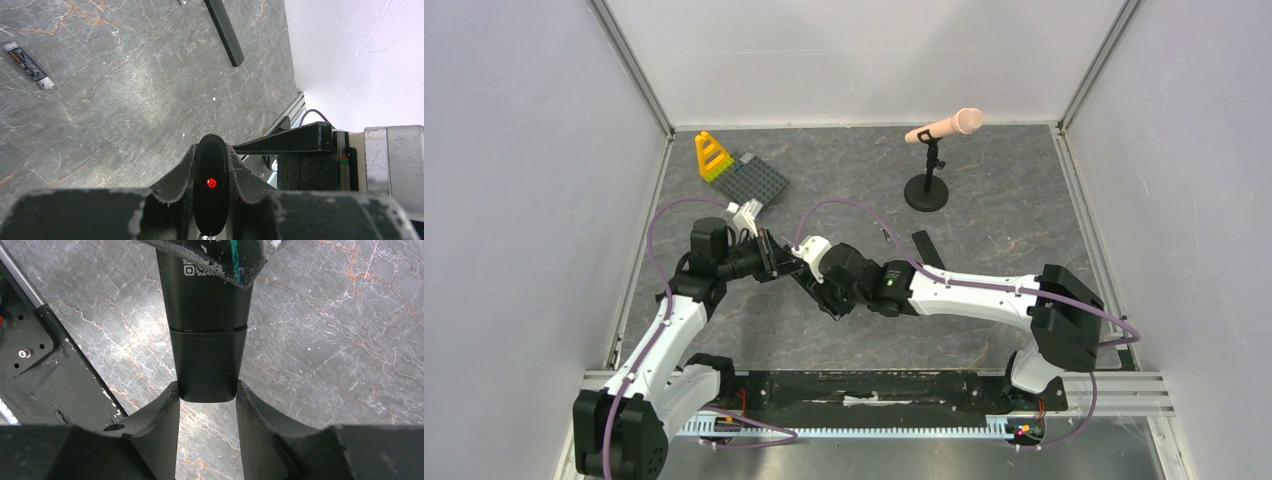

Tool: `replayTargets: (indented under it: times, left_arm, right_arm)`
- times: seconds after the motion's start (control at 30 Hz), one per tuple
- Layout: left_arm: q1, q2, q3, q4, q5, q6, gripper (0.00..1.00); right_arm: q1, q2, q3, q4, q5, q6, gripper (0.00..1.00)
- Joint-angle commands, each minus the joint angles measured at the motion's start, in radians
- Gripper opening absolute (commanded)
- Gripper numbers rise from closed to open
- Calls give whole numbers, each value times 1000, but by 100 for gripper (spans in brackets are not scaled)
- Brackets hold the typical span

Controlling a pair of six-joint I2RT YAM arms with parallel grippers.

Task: Load the batteries into the remote control
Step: Load the battery cover into the remote control.

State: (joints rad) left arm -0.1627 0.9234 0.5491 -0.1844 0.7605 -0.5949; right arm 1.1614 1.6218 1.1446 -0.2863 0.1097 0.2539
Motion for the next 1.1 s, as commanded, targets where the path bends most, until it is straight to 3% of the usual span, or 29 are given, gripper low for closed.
replayTargets:
  times: [0.0,0.23,0.67,0.83,1.07]
  left_arm:
    - [-26,0,8,-23,141,-14,2]
    - [-38,4,14,-33,136,-4,2]
    - [-49,-10,15,-35,142,-14,2]
    - [-49,-18,32,-1,142,-94,2]
    - [-47,-11,71,9,136,-169,2]
  right_arm:
    - [-3,22,94,139,18,-14,40]
    - [-10,64,171,63,-4,-7,40]
    - [-32,39,160,94,2,36,47]
    - [-37,23,135,95,-1,61,52]
    - [-43,-15,96,85,-4,76,52]
